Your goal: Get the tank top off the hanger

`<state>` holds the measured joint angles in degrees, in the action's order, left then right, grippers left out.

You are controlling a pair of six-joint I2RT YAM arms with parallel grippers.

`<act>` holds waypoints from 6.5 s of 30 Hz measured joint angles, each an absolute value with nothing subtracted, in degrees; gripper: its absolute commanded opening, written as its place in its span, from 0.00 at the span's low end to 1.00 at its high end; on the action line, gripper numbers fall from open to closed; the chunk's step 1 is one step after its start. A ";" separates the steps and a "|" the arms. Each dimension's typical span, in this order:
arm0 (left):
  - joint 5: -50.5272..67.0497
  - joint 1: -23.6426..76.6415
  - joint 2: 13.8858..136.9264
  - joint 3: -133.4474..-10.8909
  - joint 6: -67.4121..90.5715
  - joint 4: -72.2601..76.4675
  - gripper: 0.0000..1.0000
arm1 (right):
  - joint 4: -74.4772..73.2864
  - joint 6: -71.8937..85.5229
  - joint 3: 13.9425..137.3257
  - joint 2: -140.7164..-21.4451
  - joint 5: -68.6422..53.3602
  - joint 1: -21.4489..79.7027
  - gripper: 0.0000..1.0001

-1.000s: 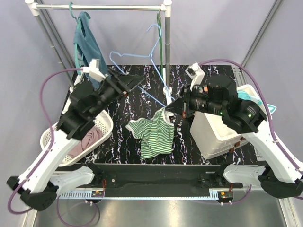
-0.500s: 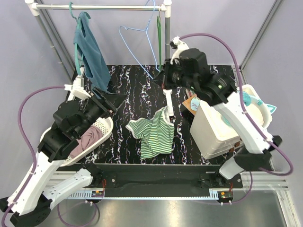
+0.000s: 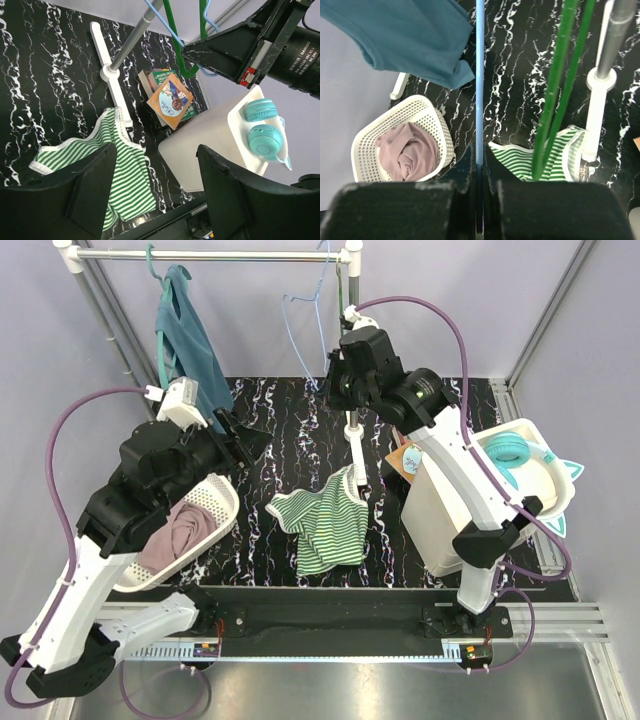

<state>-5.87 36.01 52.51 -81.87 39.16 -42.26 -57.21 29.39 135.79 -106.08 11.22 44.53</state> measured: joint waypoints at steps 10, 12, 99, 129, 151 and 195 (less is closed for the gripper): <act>-3.79 36.01 52.69 -81.47 36.86 -45.47 0.75 | -58.24 31.73 132.90 -105.58 12.82 44.51 0.59; -2.07 36.01 52.93 -81.01 36.91 -45.80 0.75 | -58.26 31.18 131.98 -105.25 12.45 44.51 0.73; -11.92 -15.84 66.67 -53.74 76.20 -62.19 0.19 | -56.40 33.69 91.57 -58.37 -9.61 44.45 1.00; -5.45 -8.29 52.21 -86.80 57.84 -38.30 0.89 | -55.51 31.05 92.49 -66.00 -15.27 44.45 1.00; 7.20 -9.54 79.77 -100.77 28.14 -19.27 0.67 | -54.68 27.35 96.86 -68.66 -11.27 44.45 1.00; 22.68 -7.62 74.19 -99.98 44.16 -23.05 0.00 | -55.00 26.24 98.26 -67.26 -11.49 44.45 1.00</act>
<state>22.68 -7.62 74.19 -99.98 44.16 -23.05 -55.00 26.24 98.26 -67.26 -11.49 44.45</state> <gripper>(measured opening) 0.094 0.994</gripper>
